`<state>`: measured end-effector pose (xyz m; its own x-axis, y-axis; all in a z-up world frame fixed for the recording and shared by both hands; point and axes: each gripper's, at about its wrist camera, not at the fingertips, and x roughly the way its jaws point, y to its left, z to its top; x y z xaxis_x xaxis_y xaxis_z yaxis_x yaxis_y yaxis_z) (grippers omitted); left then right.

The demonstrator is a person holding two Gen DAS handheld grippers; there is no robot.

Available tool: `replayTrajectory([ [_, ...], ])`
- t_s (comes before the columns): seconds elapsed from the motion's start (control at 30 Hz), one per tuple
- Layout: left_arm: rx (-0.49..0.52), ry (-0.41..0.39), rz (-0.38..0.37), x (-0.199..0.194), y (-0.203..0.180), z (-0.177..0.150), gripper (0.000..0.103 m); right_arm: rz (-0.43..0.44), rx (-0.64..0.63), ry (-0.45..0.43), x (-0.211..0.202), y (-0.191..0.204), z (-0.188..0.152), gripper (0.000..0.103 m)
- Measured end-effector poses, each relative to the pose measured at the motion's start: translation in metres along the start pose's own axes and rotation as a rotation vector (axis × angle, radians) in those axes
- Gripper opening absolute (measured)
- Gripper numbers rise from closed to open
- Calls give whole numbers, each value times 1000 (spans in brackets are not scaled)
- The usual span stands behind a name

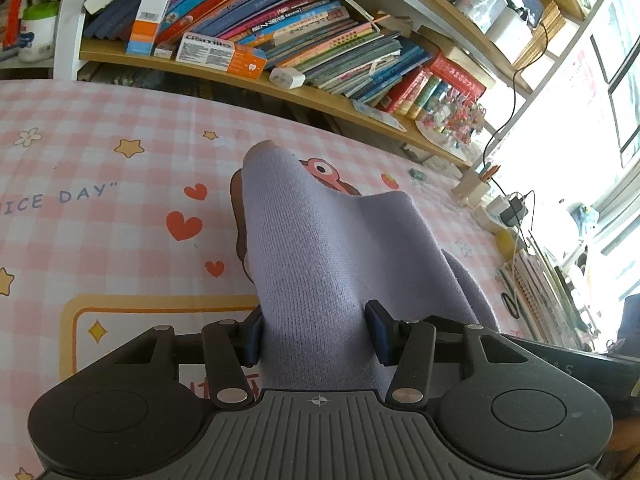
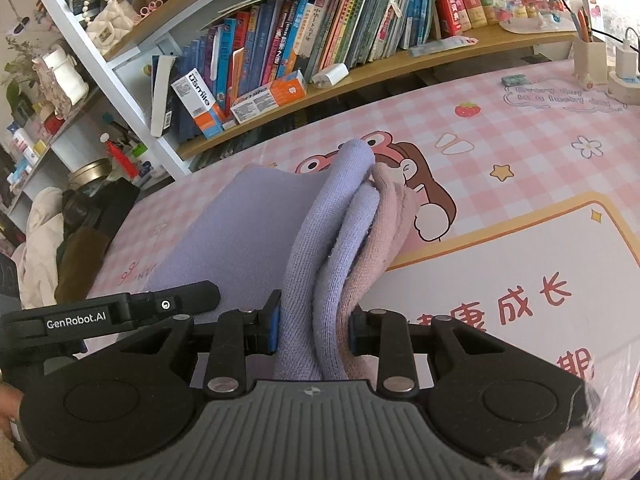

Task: Fold clothes
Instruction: 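Lift the sweater end with both grippers and fold it over the rest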

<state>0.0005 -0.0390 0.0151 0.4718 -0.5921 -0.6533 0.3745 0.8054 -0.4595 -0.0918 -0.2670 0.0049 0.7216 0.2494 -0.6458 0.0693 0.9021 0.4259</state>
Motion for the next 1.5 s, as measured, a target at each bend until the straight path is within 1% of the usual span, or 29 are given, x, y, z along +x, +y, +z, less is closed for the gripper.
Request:
replayTrajectory([
  [0.33, -10, -30, 58, -2, -23, 0, 50, 59, -39, 9, -5, -16, 13, 27],
  [0.7, 8, -26, 106, 8, -54, -8, 50, 96, -20, 21, -13, -48, 14, 27],
  [1.0, 14, -46, 138, 11, -74, -8, 50, 130, -30, 13, -20, -66, 20, 27],
  [1.27, 6, -56, 175, 13, -83, -10, 50, 162, -41, 27, -18, -75, 24, 27],
  [1.5, 10, -67, 191, 9, -82, -6, 50, 187, -43, 18, -15, -73, 27, 27],
])
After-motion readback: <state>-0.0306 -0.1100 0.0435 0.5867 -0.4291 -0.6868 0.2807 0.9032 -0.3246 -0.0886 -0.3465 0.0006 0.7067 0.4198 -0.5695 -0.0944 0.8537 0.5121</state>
